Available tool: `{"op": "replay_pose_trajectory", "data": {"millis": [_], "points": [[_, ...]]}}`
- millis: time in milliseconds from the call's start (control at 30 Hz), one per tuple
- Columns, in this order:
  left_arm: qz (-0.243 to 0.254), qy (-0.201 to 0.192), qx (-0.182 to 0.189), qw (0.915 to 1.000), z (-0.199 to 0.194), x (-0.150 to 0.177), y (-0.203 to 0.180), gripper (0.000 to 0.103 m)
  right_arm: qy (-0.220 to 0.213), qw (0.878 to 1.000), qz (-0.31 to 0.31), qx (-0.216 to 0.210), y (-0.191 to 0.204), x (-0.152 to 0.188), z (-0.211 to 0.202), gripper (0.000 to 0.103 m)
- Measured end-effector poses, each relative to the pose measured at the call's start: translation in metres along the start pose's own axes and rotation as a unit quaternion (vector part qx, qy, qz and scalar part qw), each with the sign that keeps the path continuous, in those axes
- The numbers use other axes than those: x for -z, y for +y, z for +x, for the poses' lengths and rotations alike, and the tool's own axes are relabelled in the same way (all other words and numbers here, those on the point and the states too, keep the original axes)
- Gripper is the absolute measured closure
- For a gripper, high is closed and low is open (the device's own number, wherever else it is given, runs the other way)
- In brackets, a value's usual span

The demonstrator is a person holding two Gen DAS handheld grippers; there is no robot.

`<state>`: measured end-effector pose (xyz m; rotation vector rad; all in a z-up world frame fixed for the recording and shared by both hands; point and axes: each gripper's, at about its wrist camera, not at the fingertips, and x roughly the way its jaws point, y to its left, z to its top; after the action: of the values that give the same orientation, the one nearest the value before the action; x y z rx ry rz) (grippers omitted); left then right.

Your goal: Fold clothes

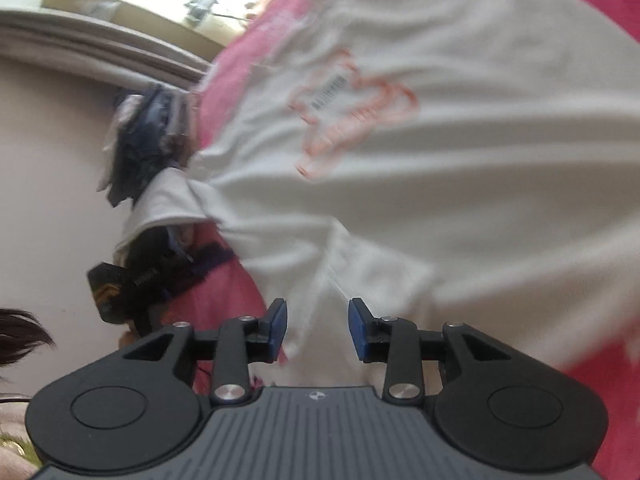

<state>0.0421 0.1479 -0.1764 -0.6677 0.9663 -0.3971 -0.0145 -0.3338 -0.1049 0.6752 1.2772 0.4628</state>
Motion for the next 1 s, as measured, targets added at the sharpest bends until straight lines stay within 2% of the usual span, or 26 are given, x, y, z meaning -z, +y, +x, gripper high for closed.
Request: {"op": "replay_pose_trajectory", "data": {"millis": [100,300,433,467,533,600,667,933,1000], "points": [[0.009,0.001,-0.007,0.9999,-0.001,0.001,-0.003,0.050,-0.004,0.999,0.046,-0.015,-0.020,0.012,0.006,0.066],[0.019,-0.001,-0.015,0.9997,-0.003,0.003,-0.008,0.050,-0.013,0.997,0.072,-0.021,-0.034,0.018,0.019,0.066],[0.016,-0.002,-0.019,0.9997,-0.002,0.004,-0.007,0.050,-0.048,0.995,0.074,-0.050,-0.033,0.014,0.023,0.066],[0.014,-0.002,-0.021,0.9997,-0.002,0.004,-0.006,0.050,-0.059,0.994,0.075,-0.059,-0.033,0.013,0.024,0.070],[0.010,-0.002,-0.022,0.9997,-0.002,0.004,-0.004,0.050,-0.063,0.993,0.061,-0.083,-0.025,0.013,0.019,0.073],[0.007,-0.002,-0.024,0.9997,-0.003,0.005,-0.001,0.050,-0.064,0.991,0.045,-0.107,-0.017,0.013,0.013,0.090],[0.007,-0.003,-0.026,0.9996,-0.004,0.006,0.002,0.050,-0.066,0.989,0.029,-0.132,-0.009,0.013,0.008,0.096],[0.000,-0.016,-0.022,0.9996,-0.016,0.003,0.010,0.050,-0.070,0.971,-0.037,-0.228,0.025,0.014,-0.015,0.097],[-0.005,-0.020,-0.018,0.9996,-0.020,0.001,0.014,0.050,-0.062,0.967,-0.067,-0.237,0.040,0.014,-0.024,0.097]]}}
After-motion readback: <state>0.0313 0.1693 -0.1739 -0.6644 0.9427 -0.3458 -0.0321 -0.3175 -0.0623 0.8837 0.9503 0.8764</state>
